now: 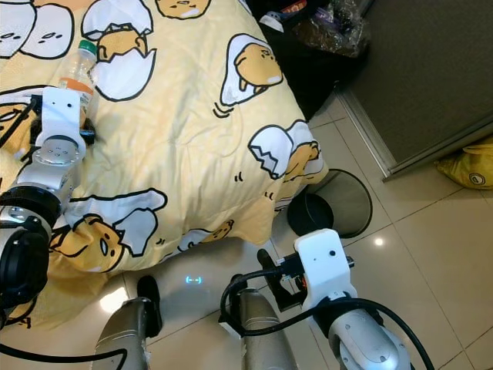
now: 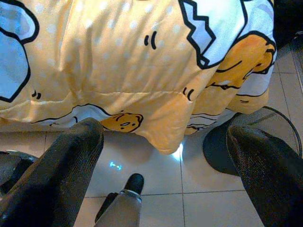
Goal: Clean up the room
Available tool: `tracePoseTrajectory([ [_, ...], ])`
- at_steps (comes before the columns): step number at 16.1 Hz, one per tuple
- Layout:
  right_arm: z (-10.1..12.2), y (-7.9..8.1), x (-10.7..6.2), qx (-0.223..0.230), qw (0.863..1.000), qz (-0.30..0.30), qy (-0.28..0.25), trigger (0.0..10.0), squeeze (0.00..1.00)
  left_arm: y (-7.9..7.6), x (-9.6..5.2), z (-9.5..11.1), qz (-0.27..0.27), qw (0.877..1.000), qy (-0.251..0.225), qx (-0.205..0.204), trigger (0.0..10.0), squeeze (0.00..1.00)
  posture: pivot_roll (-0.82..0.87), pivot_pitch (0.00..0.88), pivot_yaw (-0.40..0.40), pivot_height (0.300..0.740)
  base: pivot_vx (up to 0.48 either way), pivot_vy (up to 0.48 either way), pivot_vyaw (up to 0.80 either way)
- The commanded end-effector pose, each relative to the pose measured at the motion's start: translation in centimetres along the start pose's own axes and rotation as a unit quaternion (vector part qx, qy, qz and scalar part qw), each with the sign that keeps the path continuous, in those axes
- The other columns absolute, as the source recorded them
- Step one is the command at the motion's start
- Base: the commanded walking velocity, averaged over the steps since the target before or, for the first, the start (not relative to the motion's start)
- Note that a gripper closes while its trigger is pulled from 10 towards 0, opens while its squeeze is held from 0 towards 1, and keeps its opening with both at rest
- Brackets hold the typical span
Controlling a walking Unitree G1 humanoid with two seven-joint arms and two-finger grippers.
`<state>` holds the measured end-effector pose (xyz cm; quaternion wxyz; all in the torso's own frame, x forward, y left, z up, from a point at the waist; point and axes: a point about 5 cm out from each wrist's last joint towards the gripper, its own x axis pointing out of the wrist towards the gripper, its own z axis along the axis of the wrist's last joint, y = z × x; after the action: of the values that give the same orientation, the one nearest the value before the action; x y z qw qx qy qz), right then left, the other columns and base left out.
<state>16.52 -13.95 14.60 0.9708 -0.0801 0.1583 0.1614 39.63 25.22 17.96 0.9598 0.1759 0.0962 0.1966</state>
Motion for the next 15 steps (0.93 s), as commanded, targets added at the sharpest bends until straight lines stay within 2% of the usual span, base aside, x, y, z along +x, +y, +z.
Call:
tracePoseTrajectory([
  [1,-0.6,-0.1,0.0,0.003,1.0,0.0,0.015,10.0,0.0,-1.2,-0.3,-0.7,-0.029,0.999,0.017,-0.005,0.0,0.0,-0.5,0.371,-0.152,0.74,0.0,0.0,0.0],
  [4,-0.6,-0.1,0.5,0.002,1.0,0.003,0.014,10.0,0.0,-1.2,-0.2,0.6,-0.031,0.999,-0.006,-0.03,0.0,0.0,-0.49,0.363,-0.149,0.74,0.0,0.0,0.0],
  [7,-0.6,-0.1,0.9,0.002,1.0,0.002,0.01,10.0,0.0,-1.2,-0.1,1.8,-0.032,0.998,-0.04,-0.028,0.0,0.0,-0.47,0.354,-0.143,0.74,0.0,0.0,0.0],
  [9,-0.5,-0.1,1.7,0.001,1.0,0.005,0.0,10.0,0.0,-1.2,-0.3,4.2,-0.029,0.993,-0.109,-0.022,0.0,0.0,-0.44,0.334,-0.132,0.74,0.0,0.0,0.0],
  [10,-0.5,-0.2,1.9,0.001,1.0,0.005,-0.001,10.0,0.0,-1.1,-0.3,4.6,-0.03,0.992,-0.122,-0.025,0.0,0.0,-0.44,0.331,-0.13,0.74,0.0,0.0,0.0],
  [11,-0.4,-0.1,2.5,0.002,1.0,0.005,-0.009,10.0,0.0,-0.6,-0.5,6.0,-0.03,0.984,-0.17,-0.043,0.0,0.0,-0.41,0.311,-0.12,0.74,0.0,0.0,0.0],
  [14,-0.2,0.0,3.8,0.002,1.0,0.01,-0.02,10.0,0.0,0.2,-1.1,7.3,-0.037,0.969,-0.232,-0.074,0.0,0.0,-0.37,0.291,-0.107,0.74,0.0,0.0,0.0],
  [15,-0.2,0.0,3.8,0.002,1.0,0.01,-0.02,10.0,0.0,0.2,-1.1,7.3,-0.037,0.969,-0.232,-0.074,0.0,0.0,-0.37,0.291,-0.107,0.74,0.0,0.0,0.0],
])
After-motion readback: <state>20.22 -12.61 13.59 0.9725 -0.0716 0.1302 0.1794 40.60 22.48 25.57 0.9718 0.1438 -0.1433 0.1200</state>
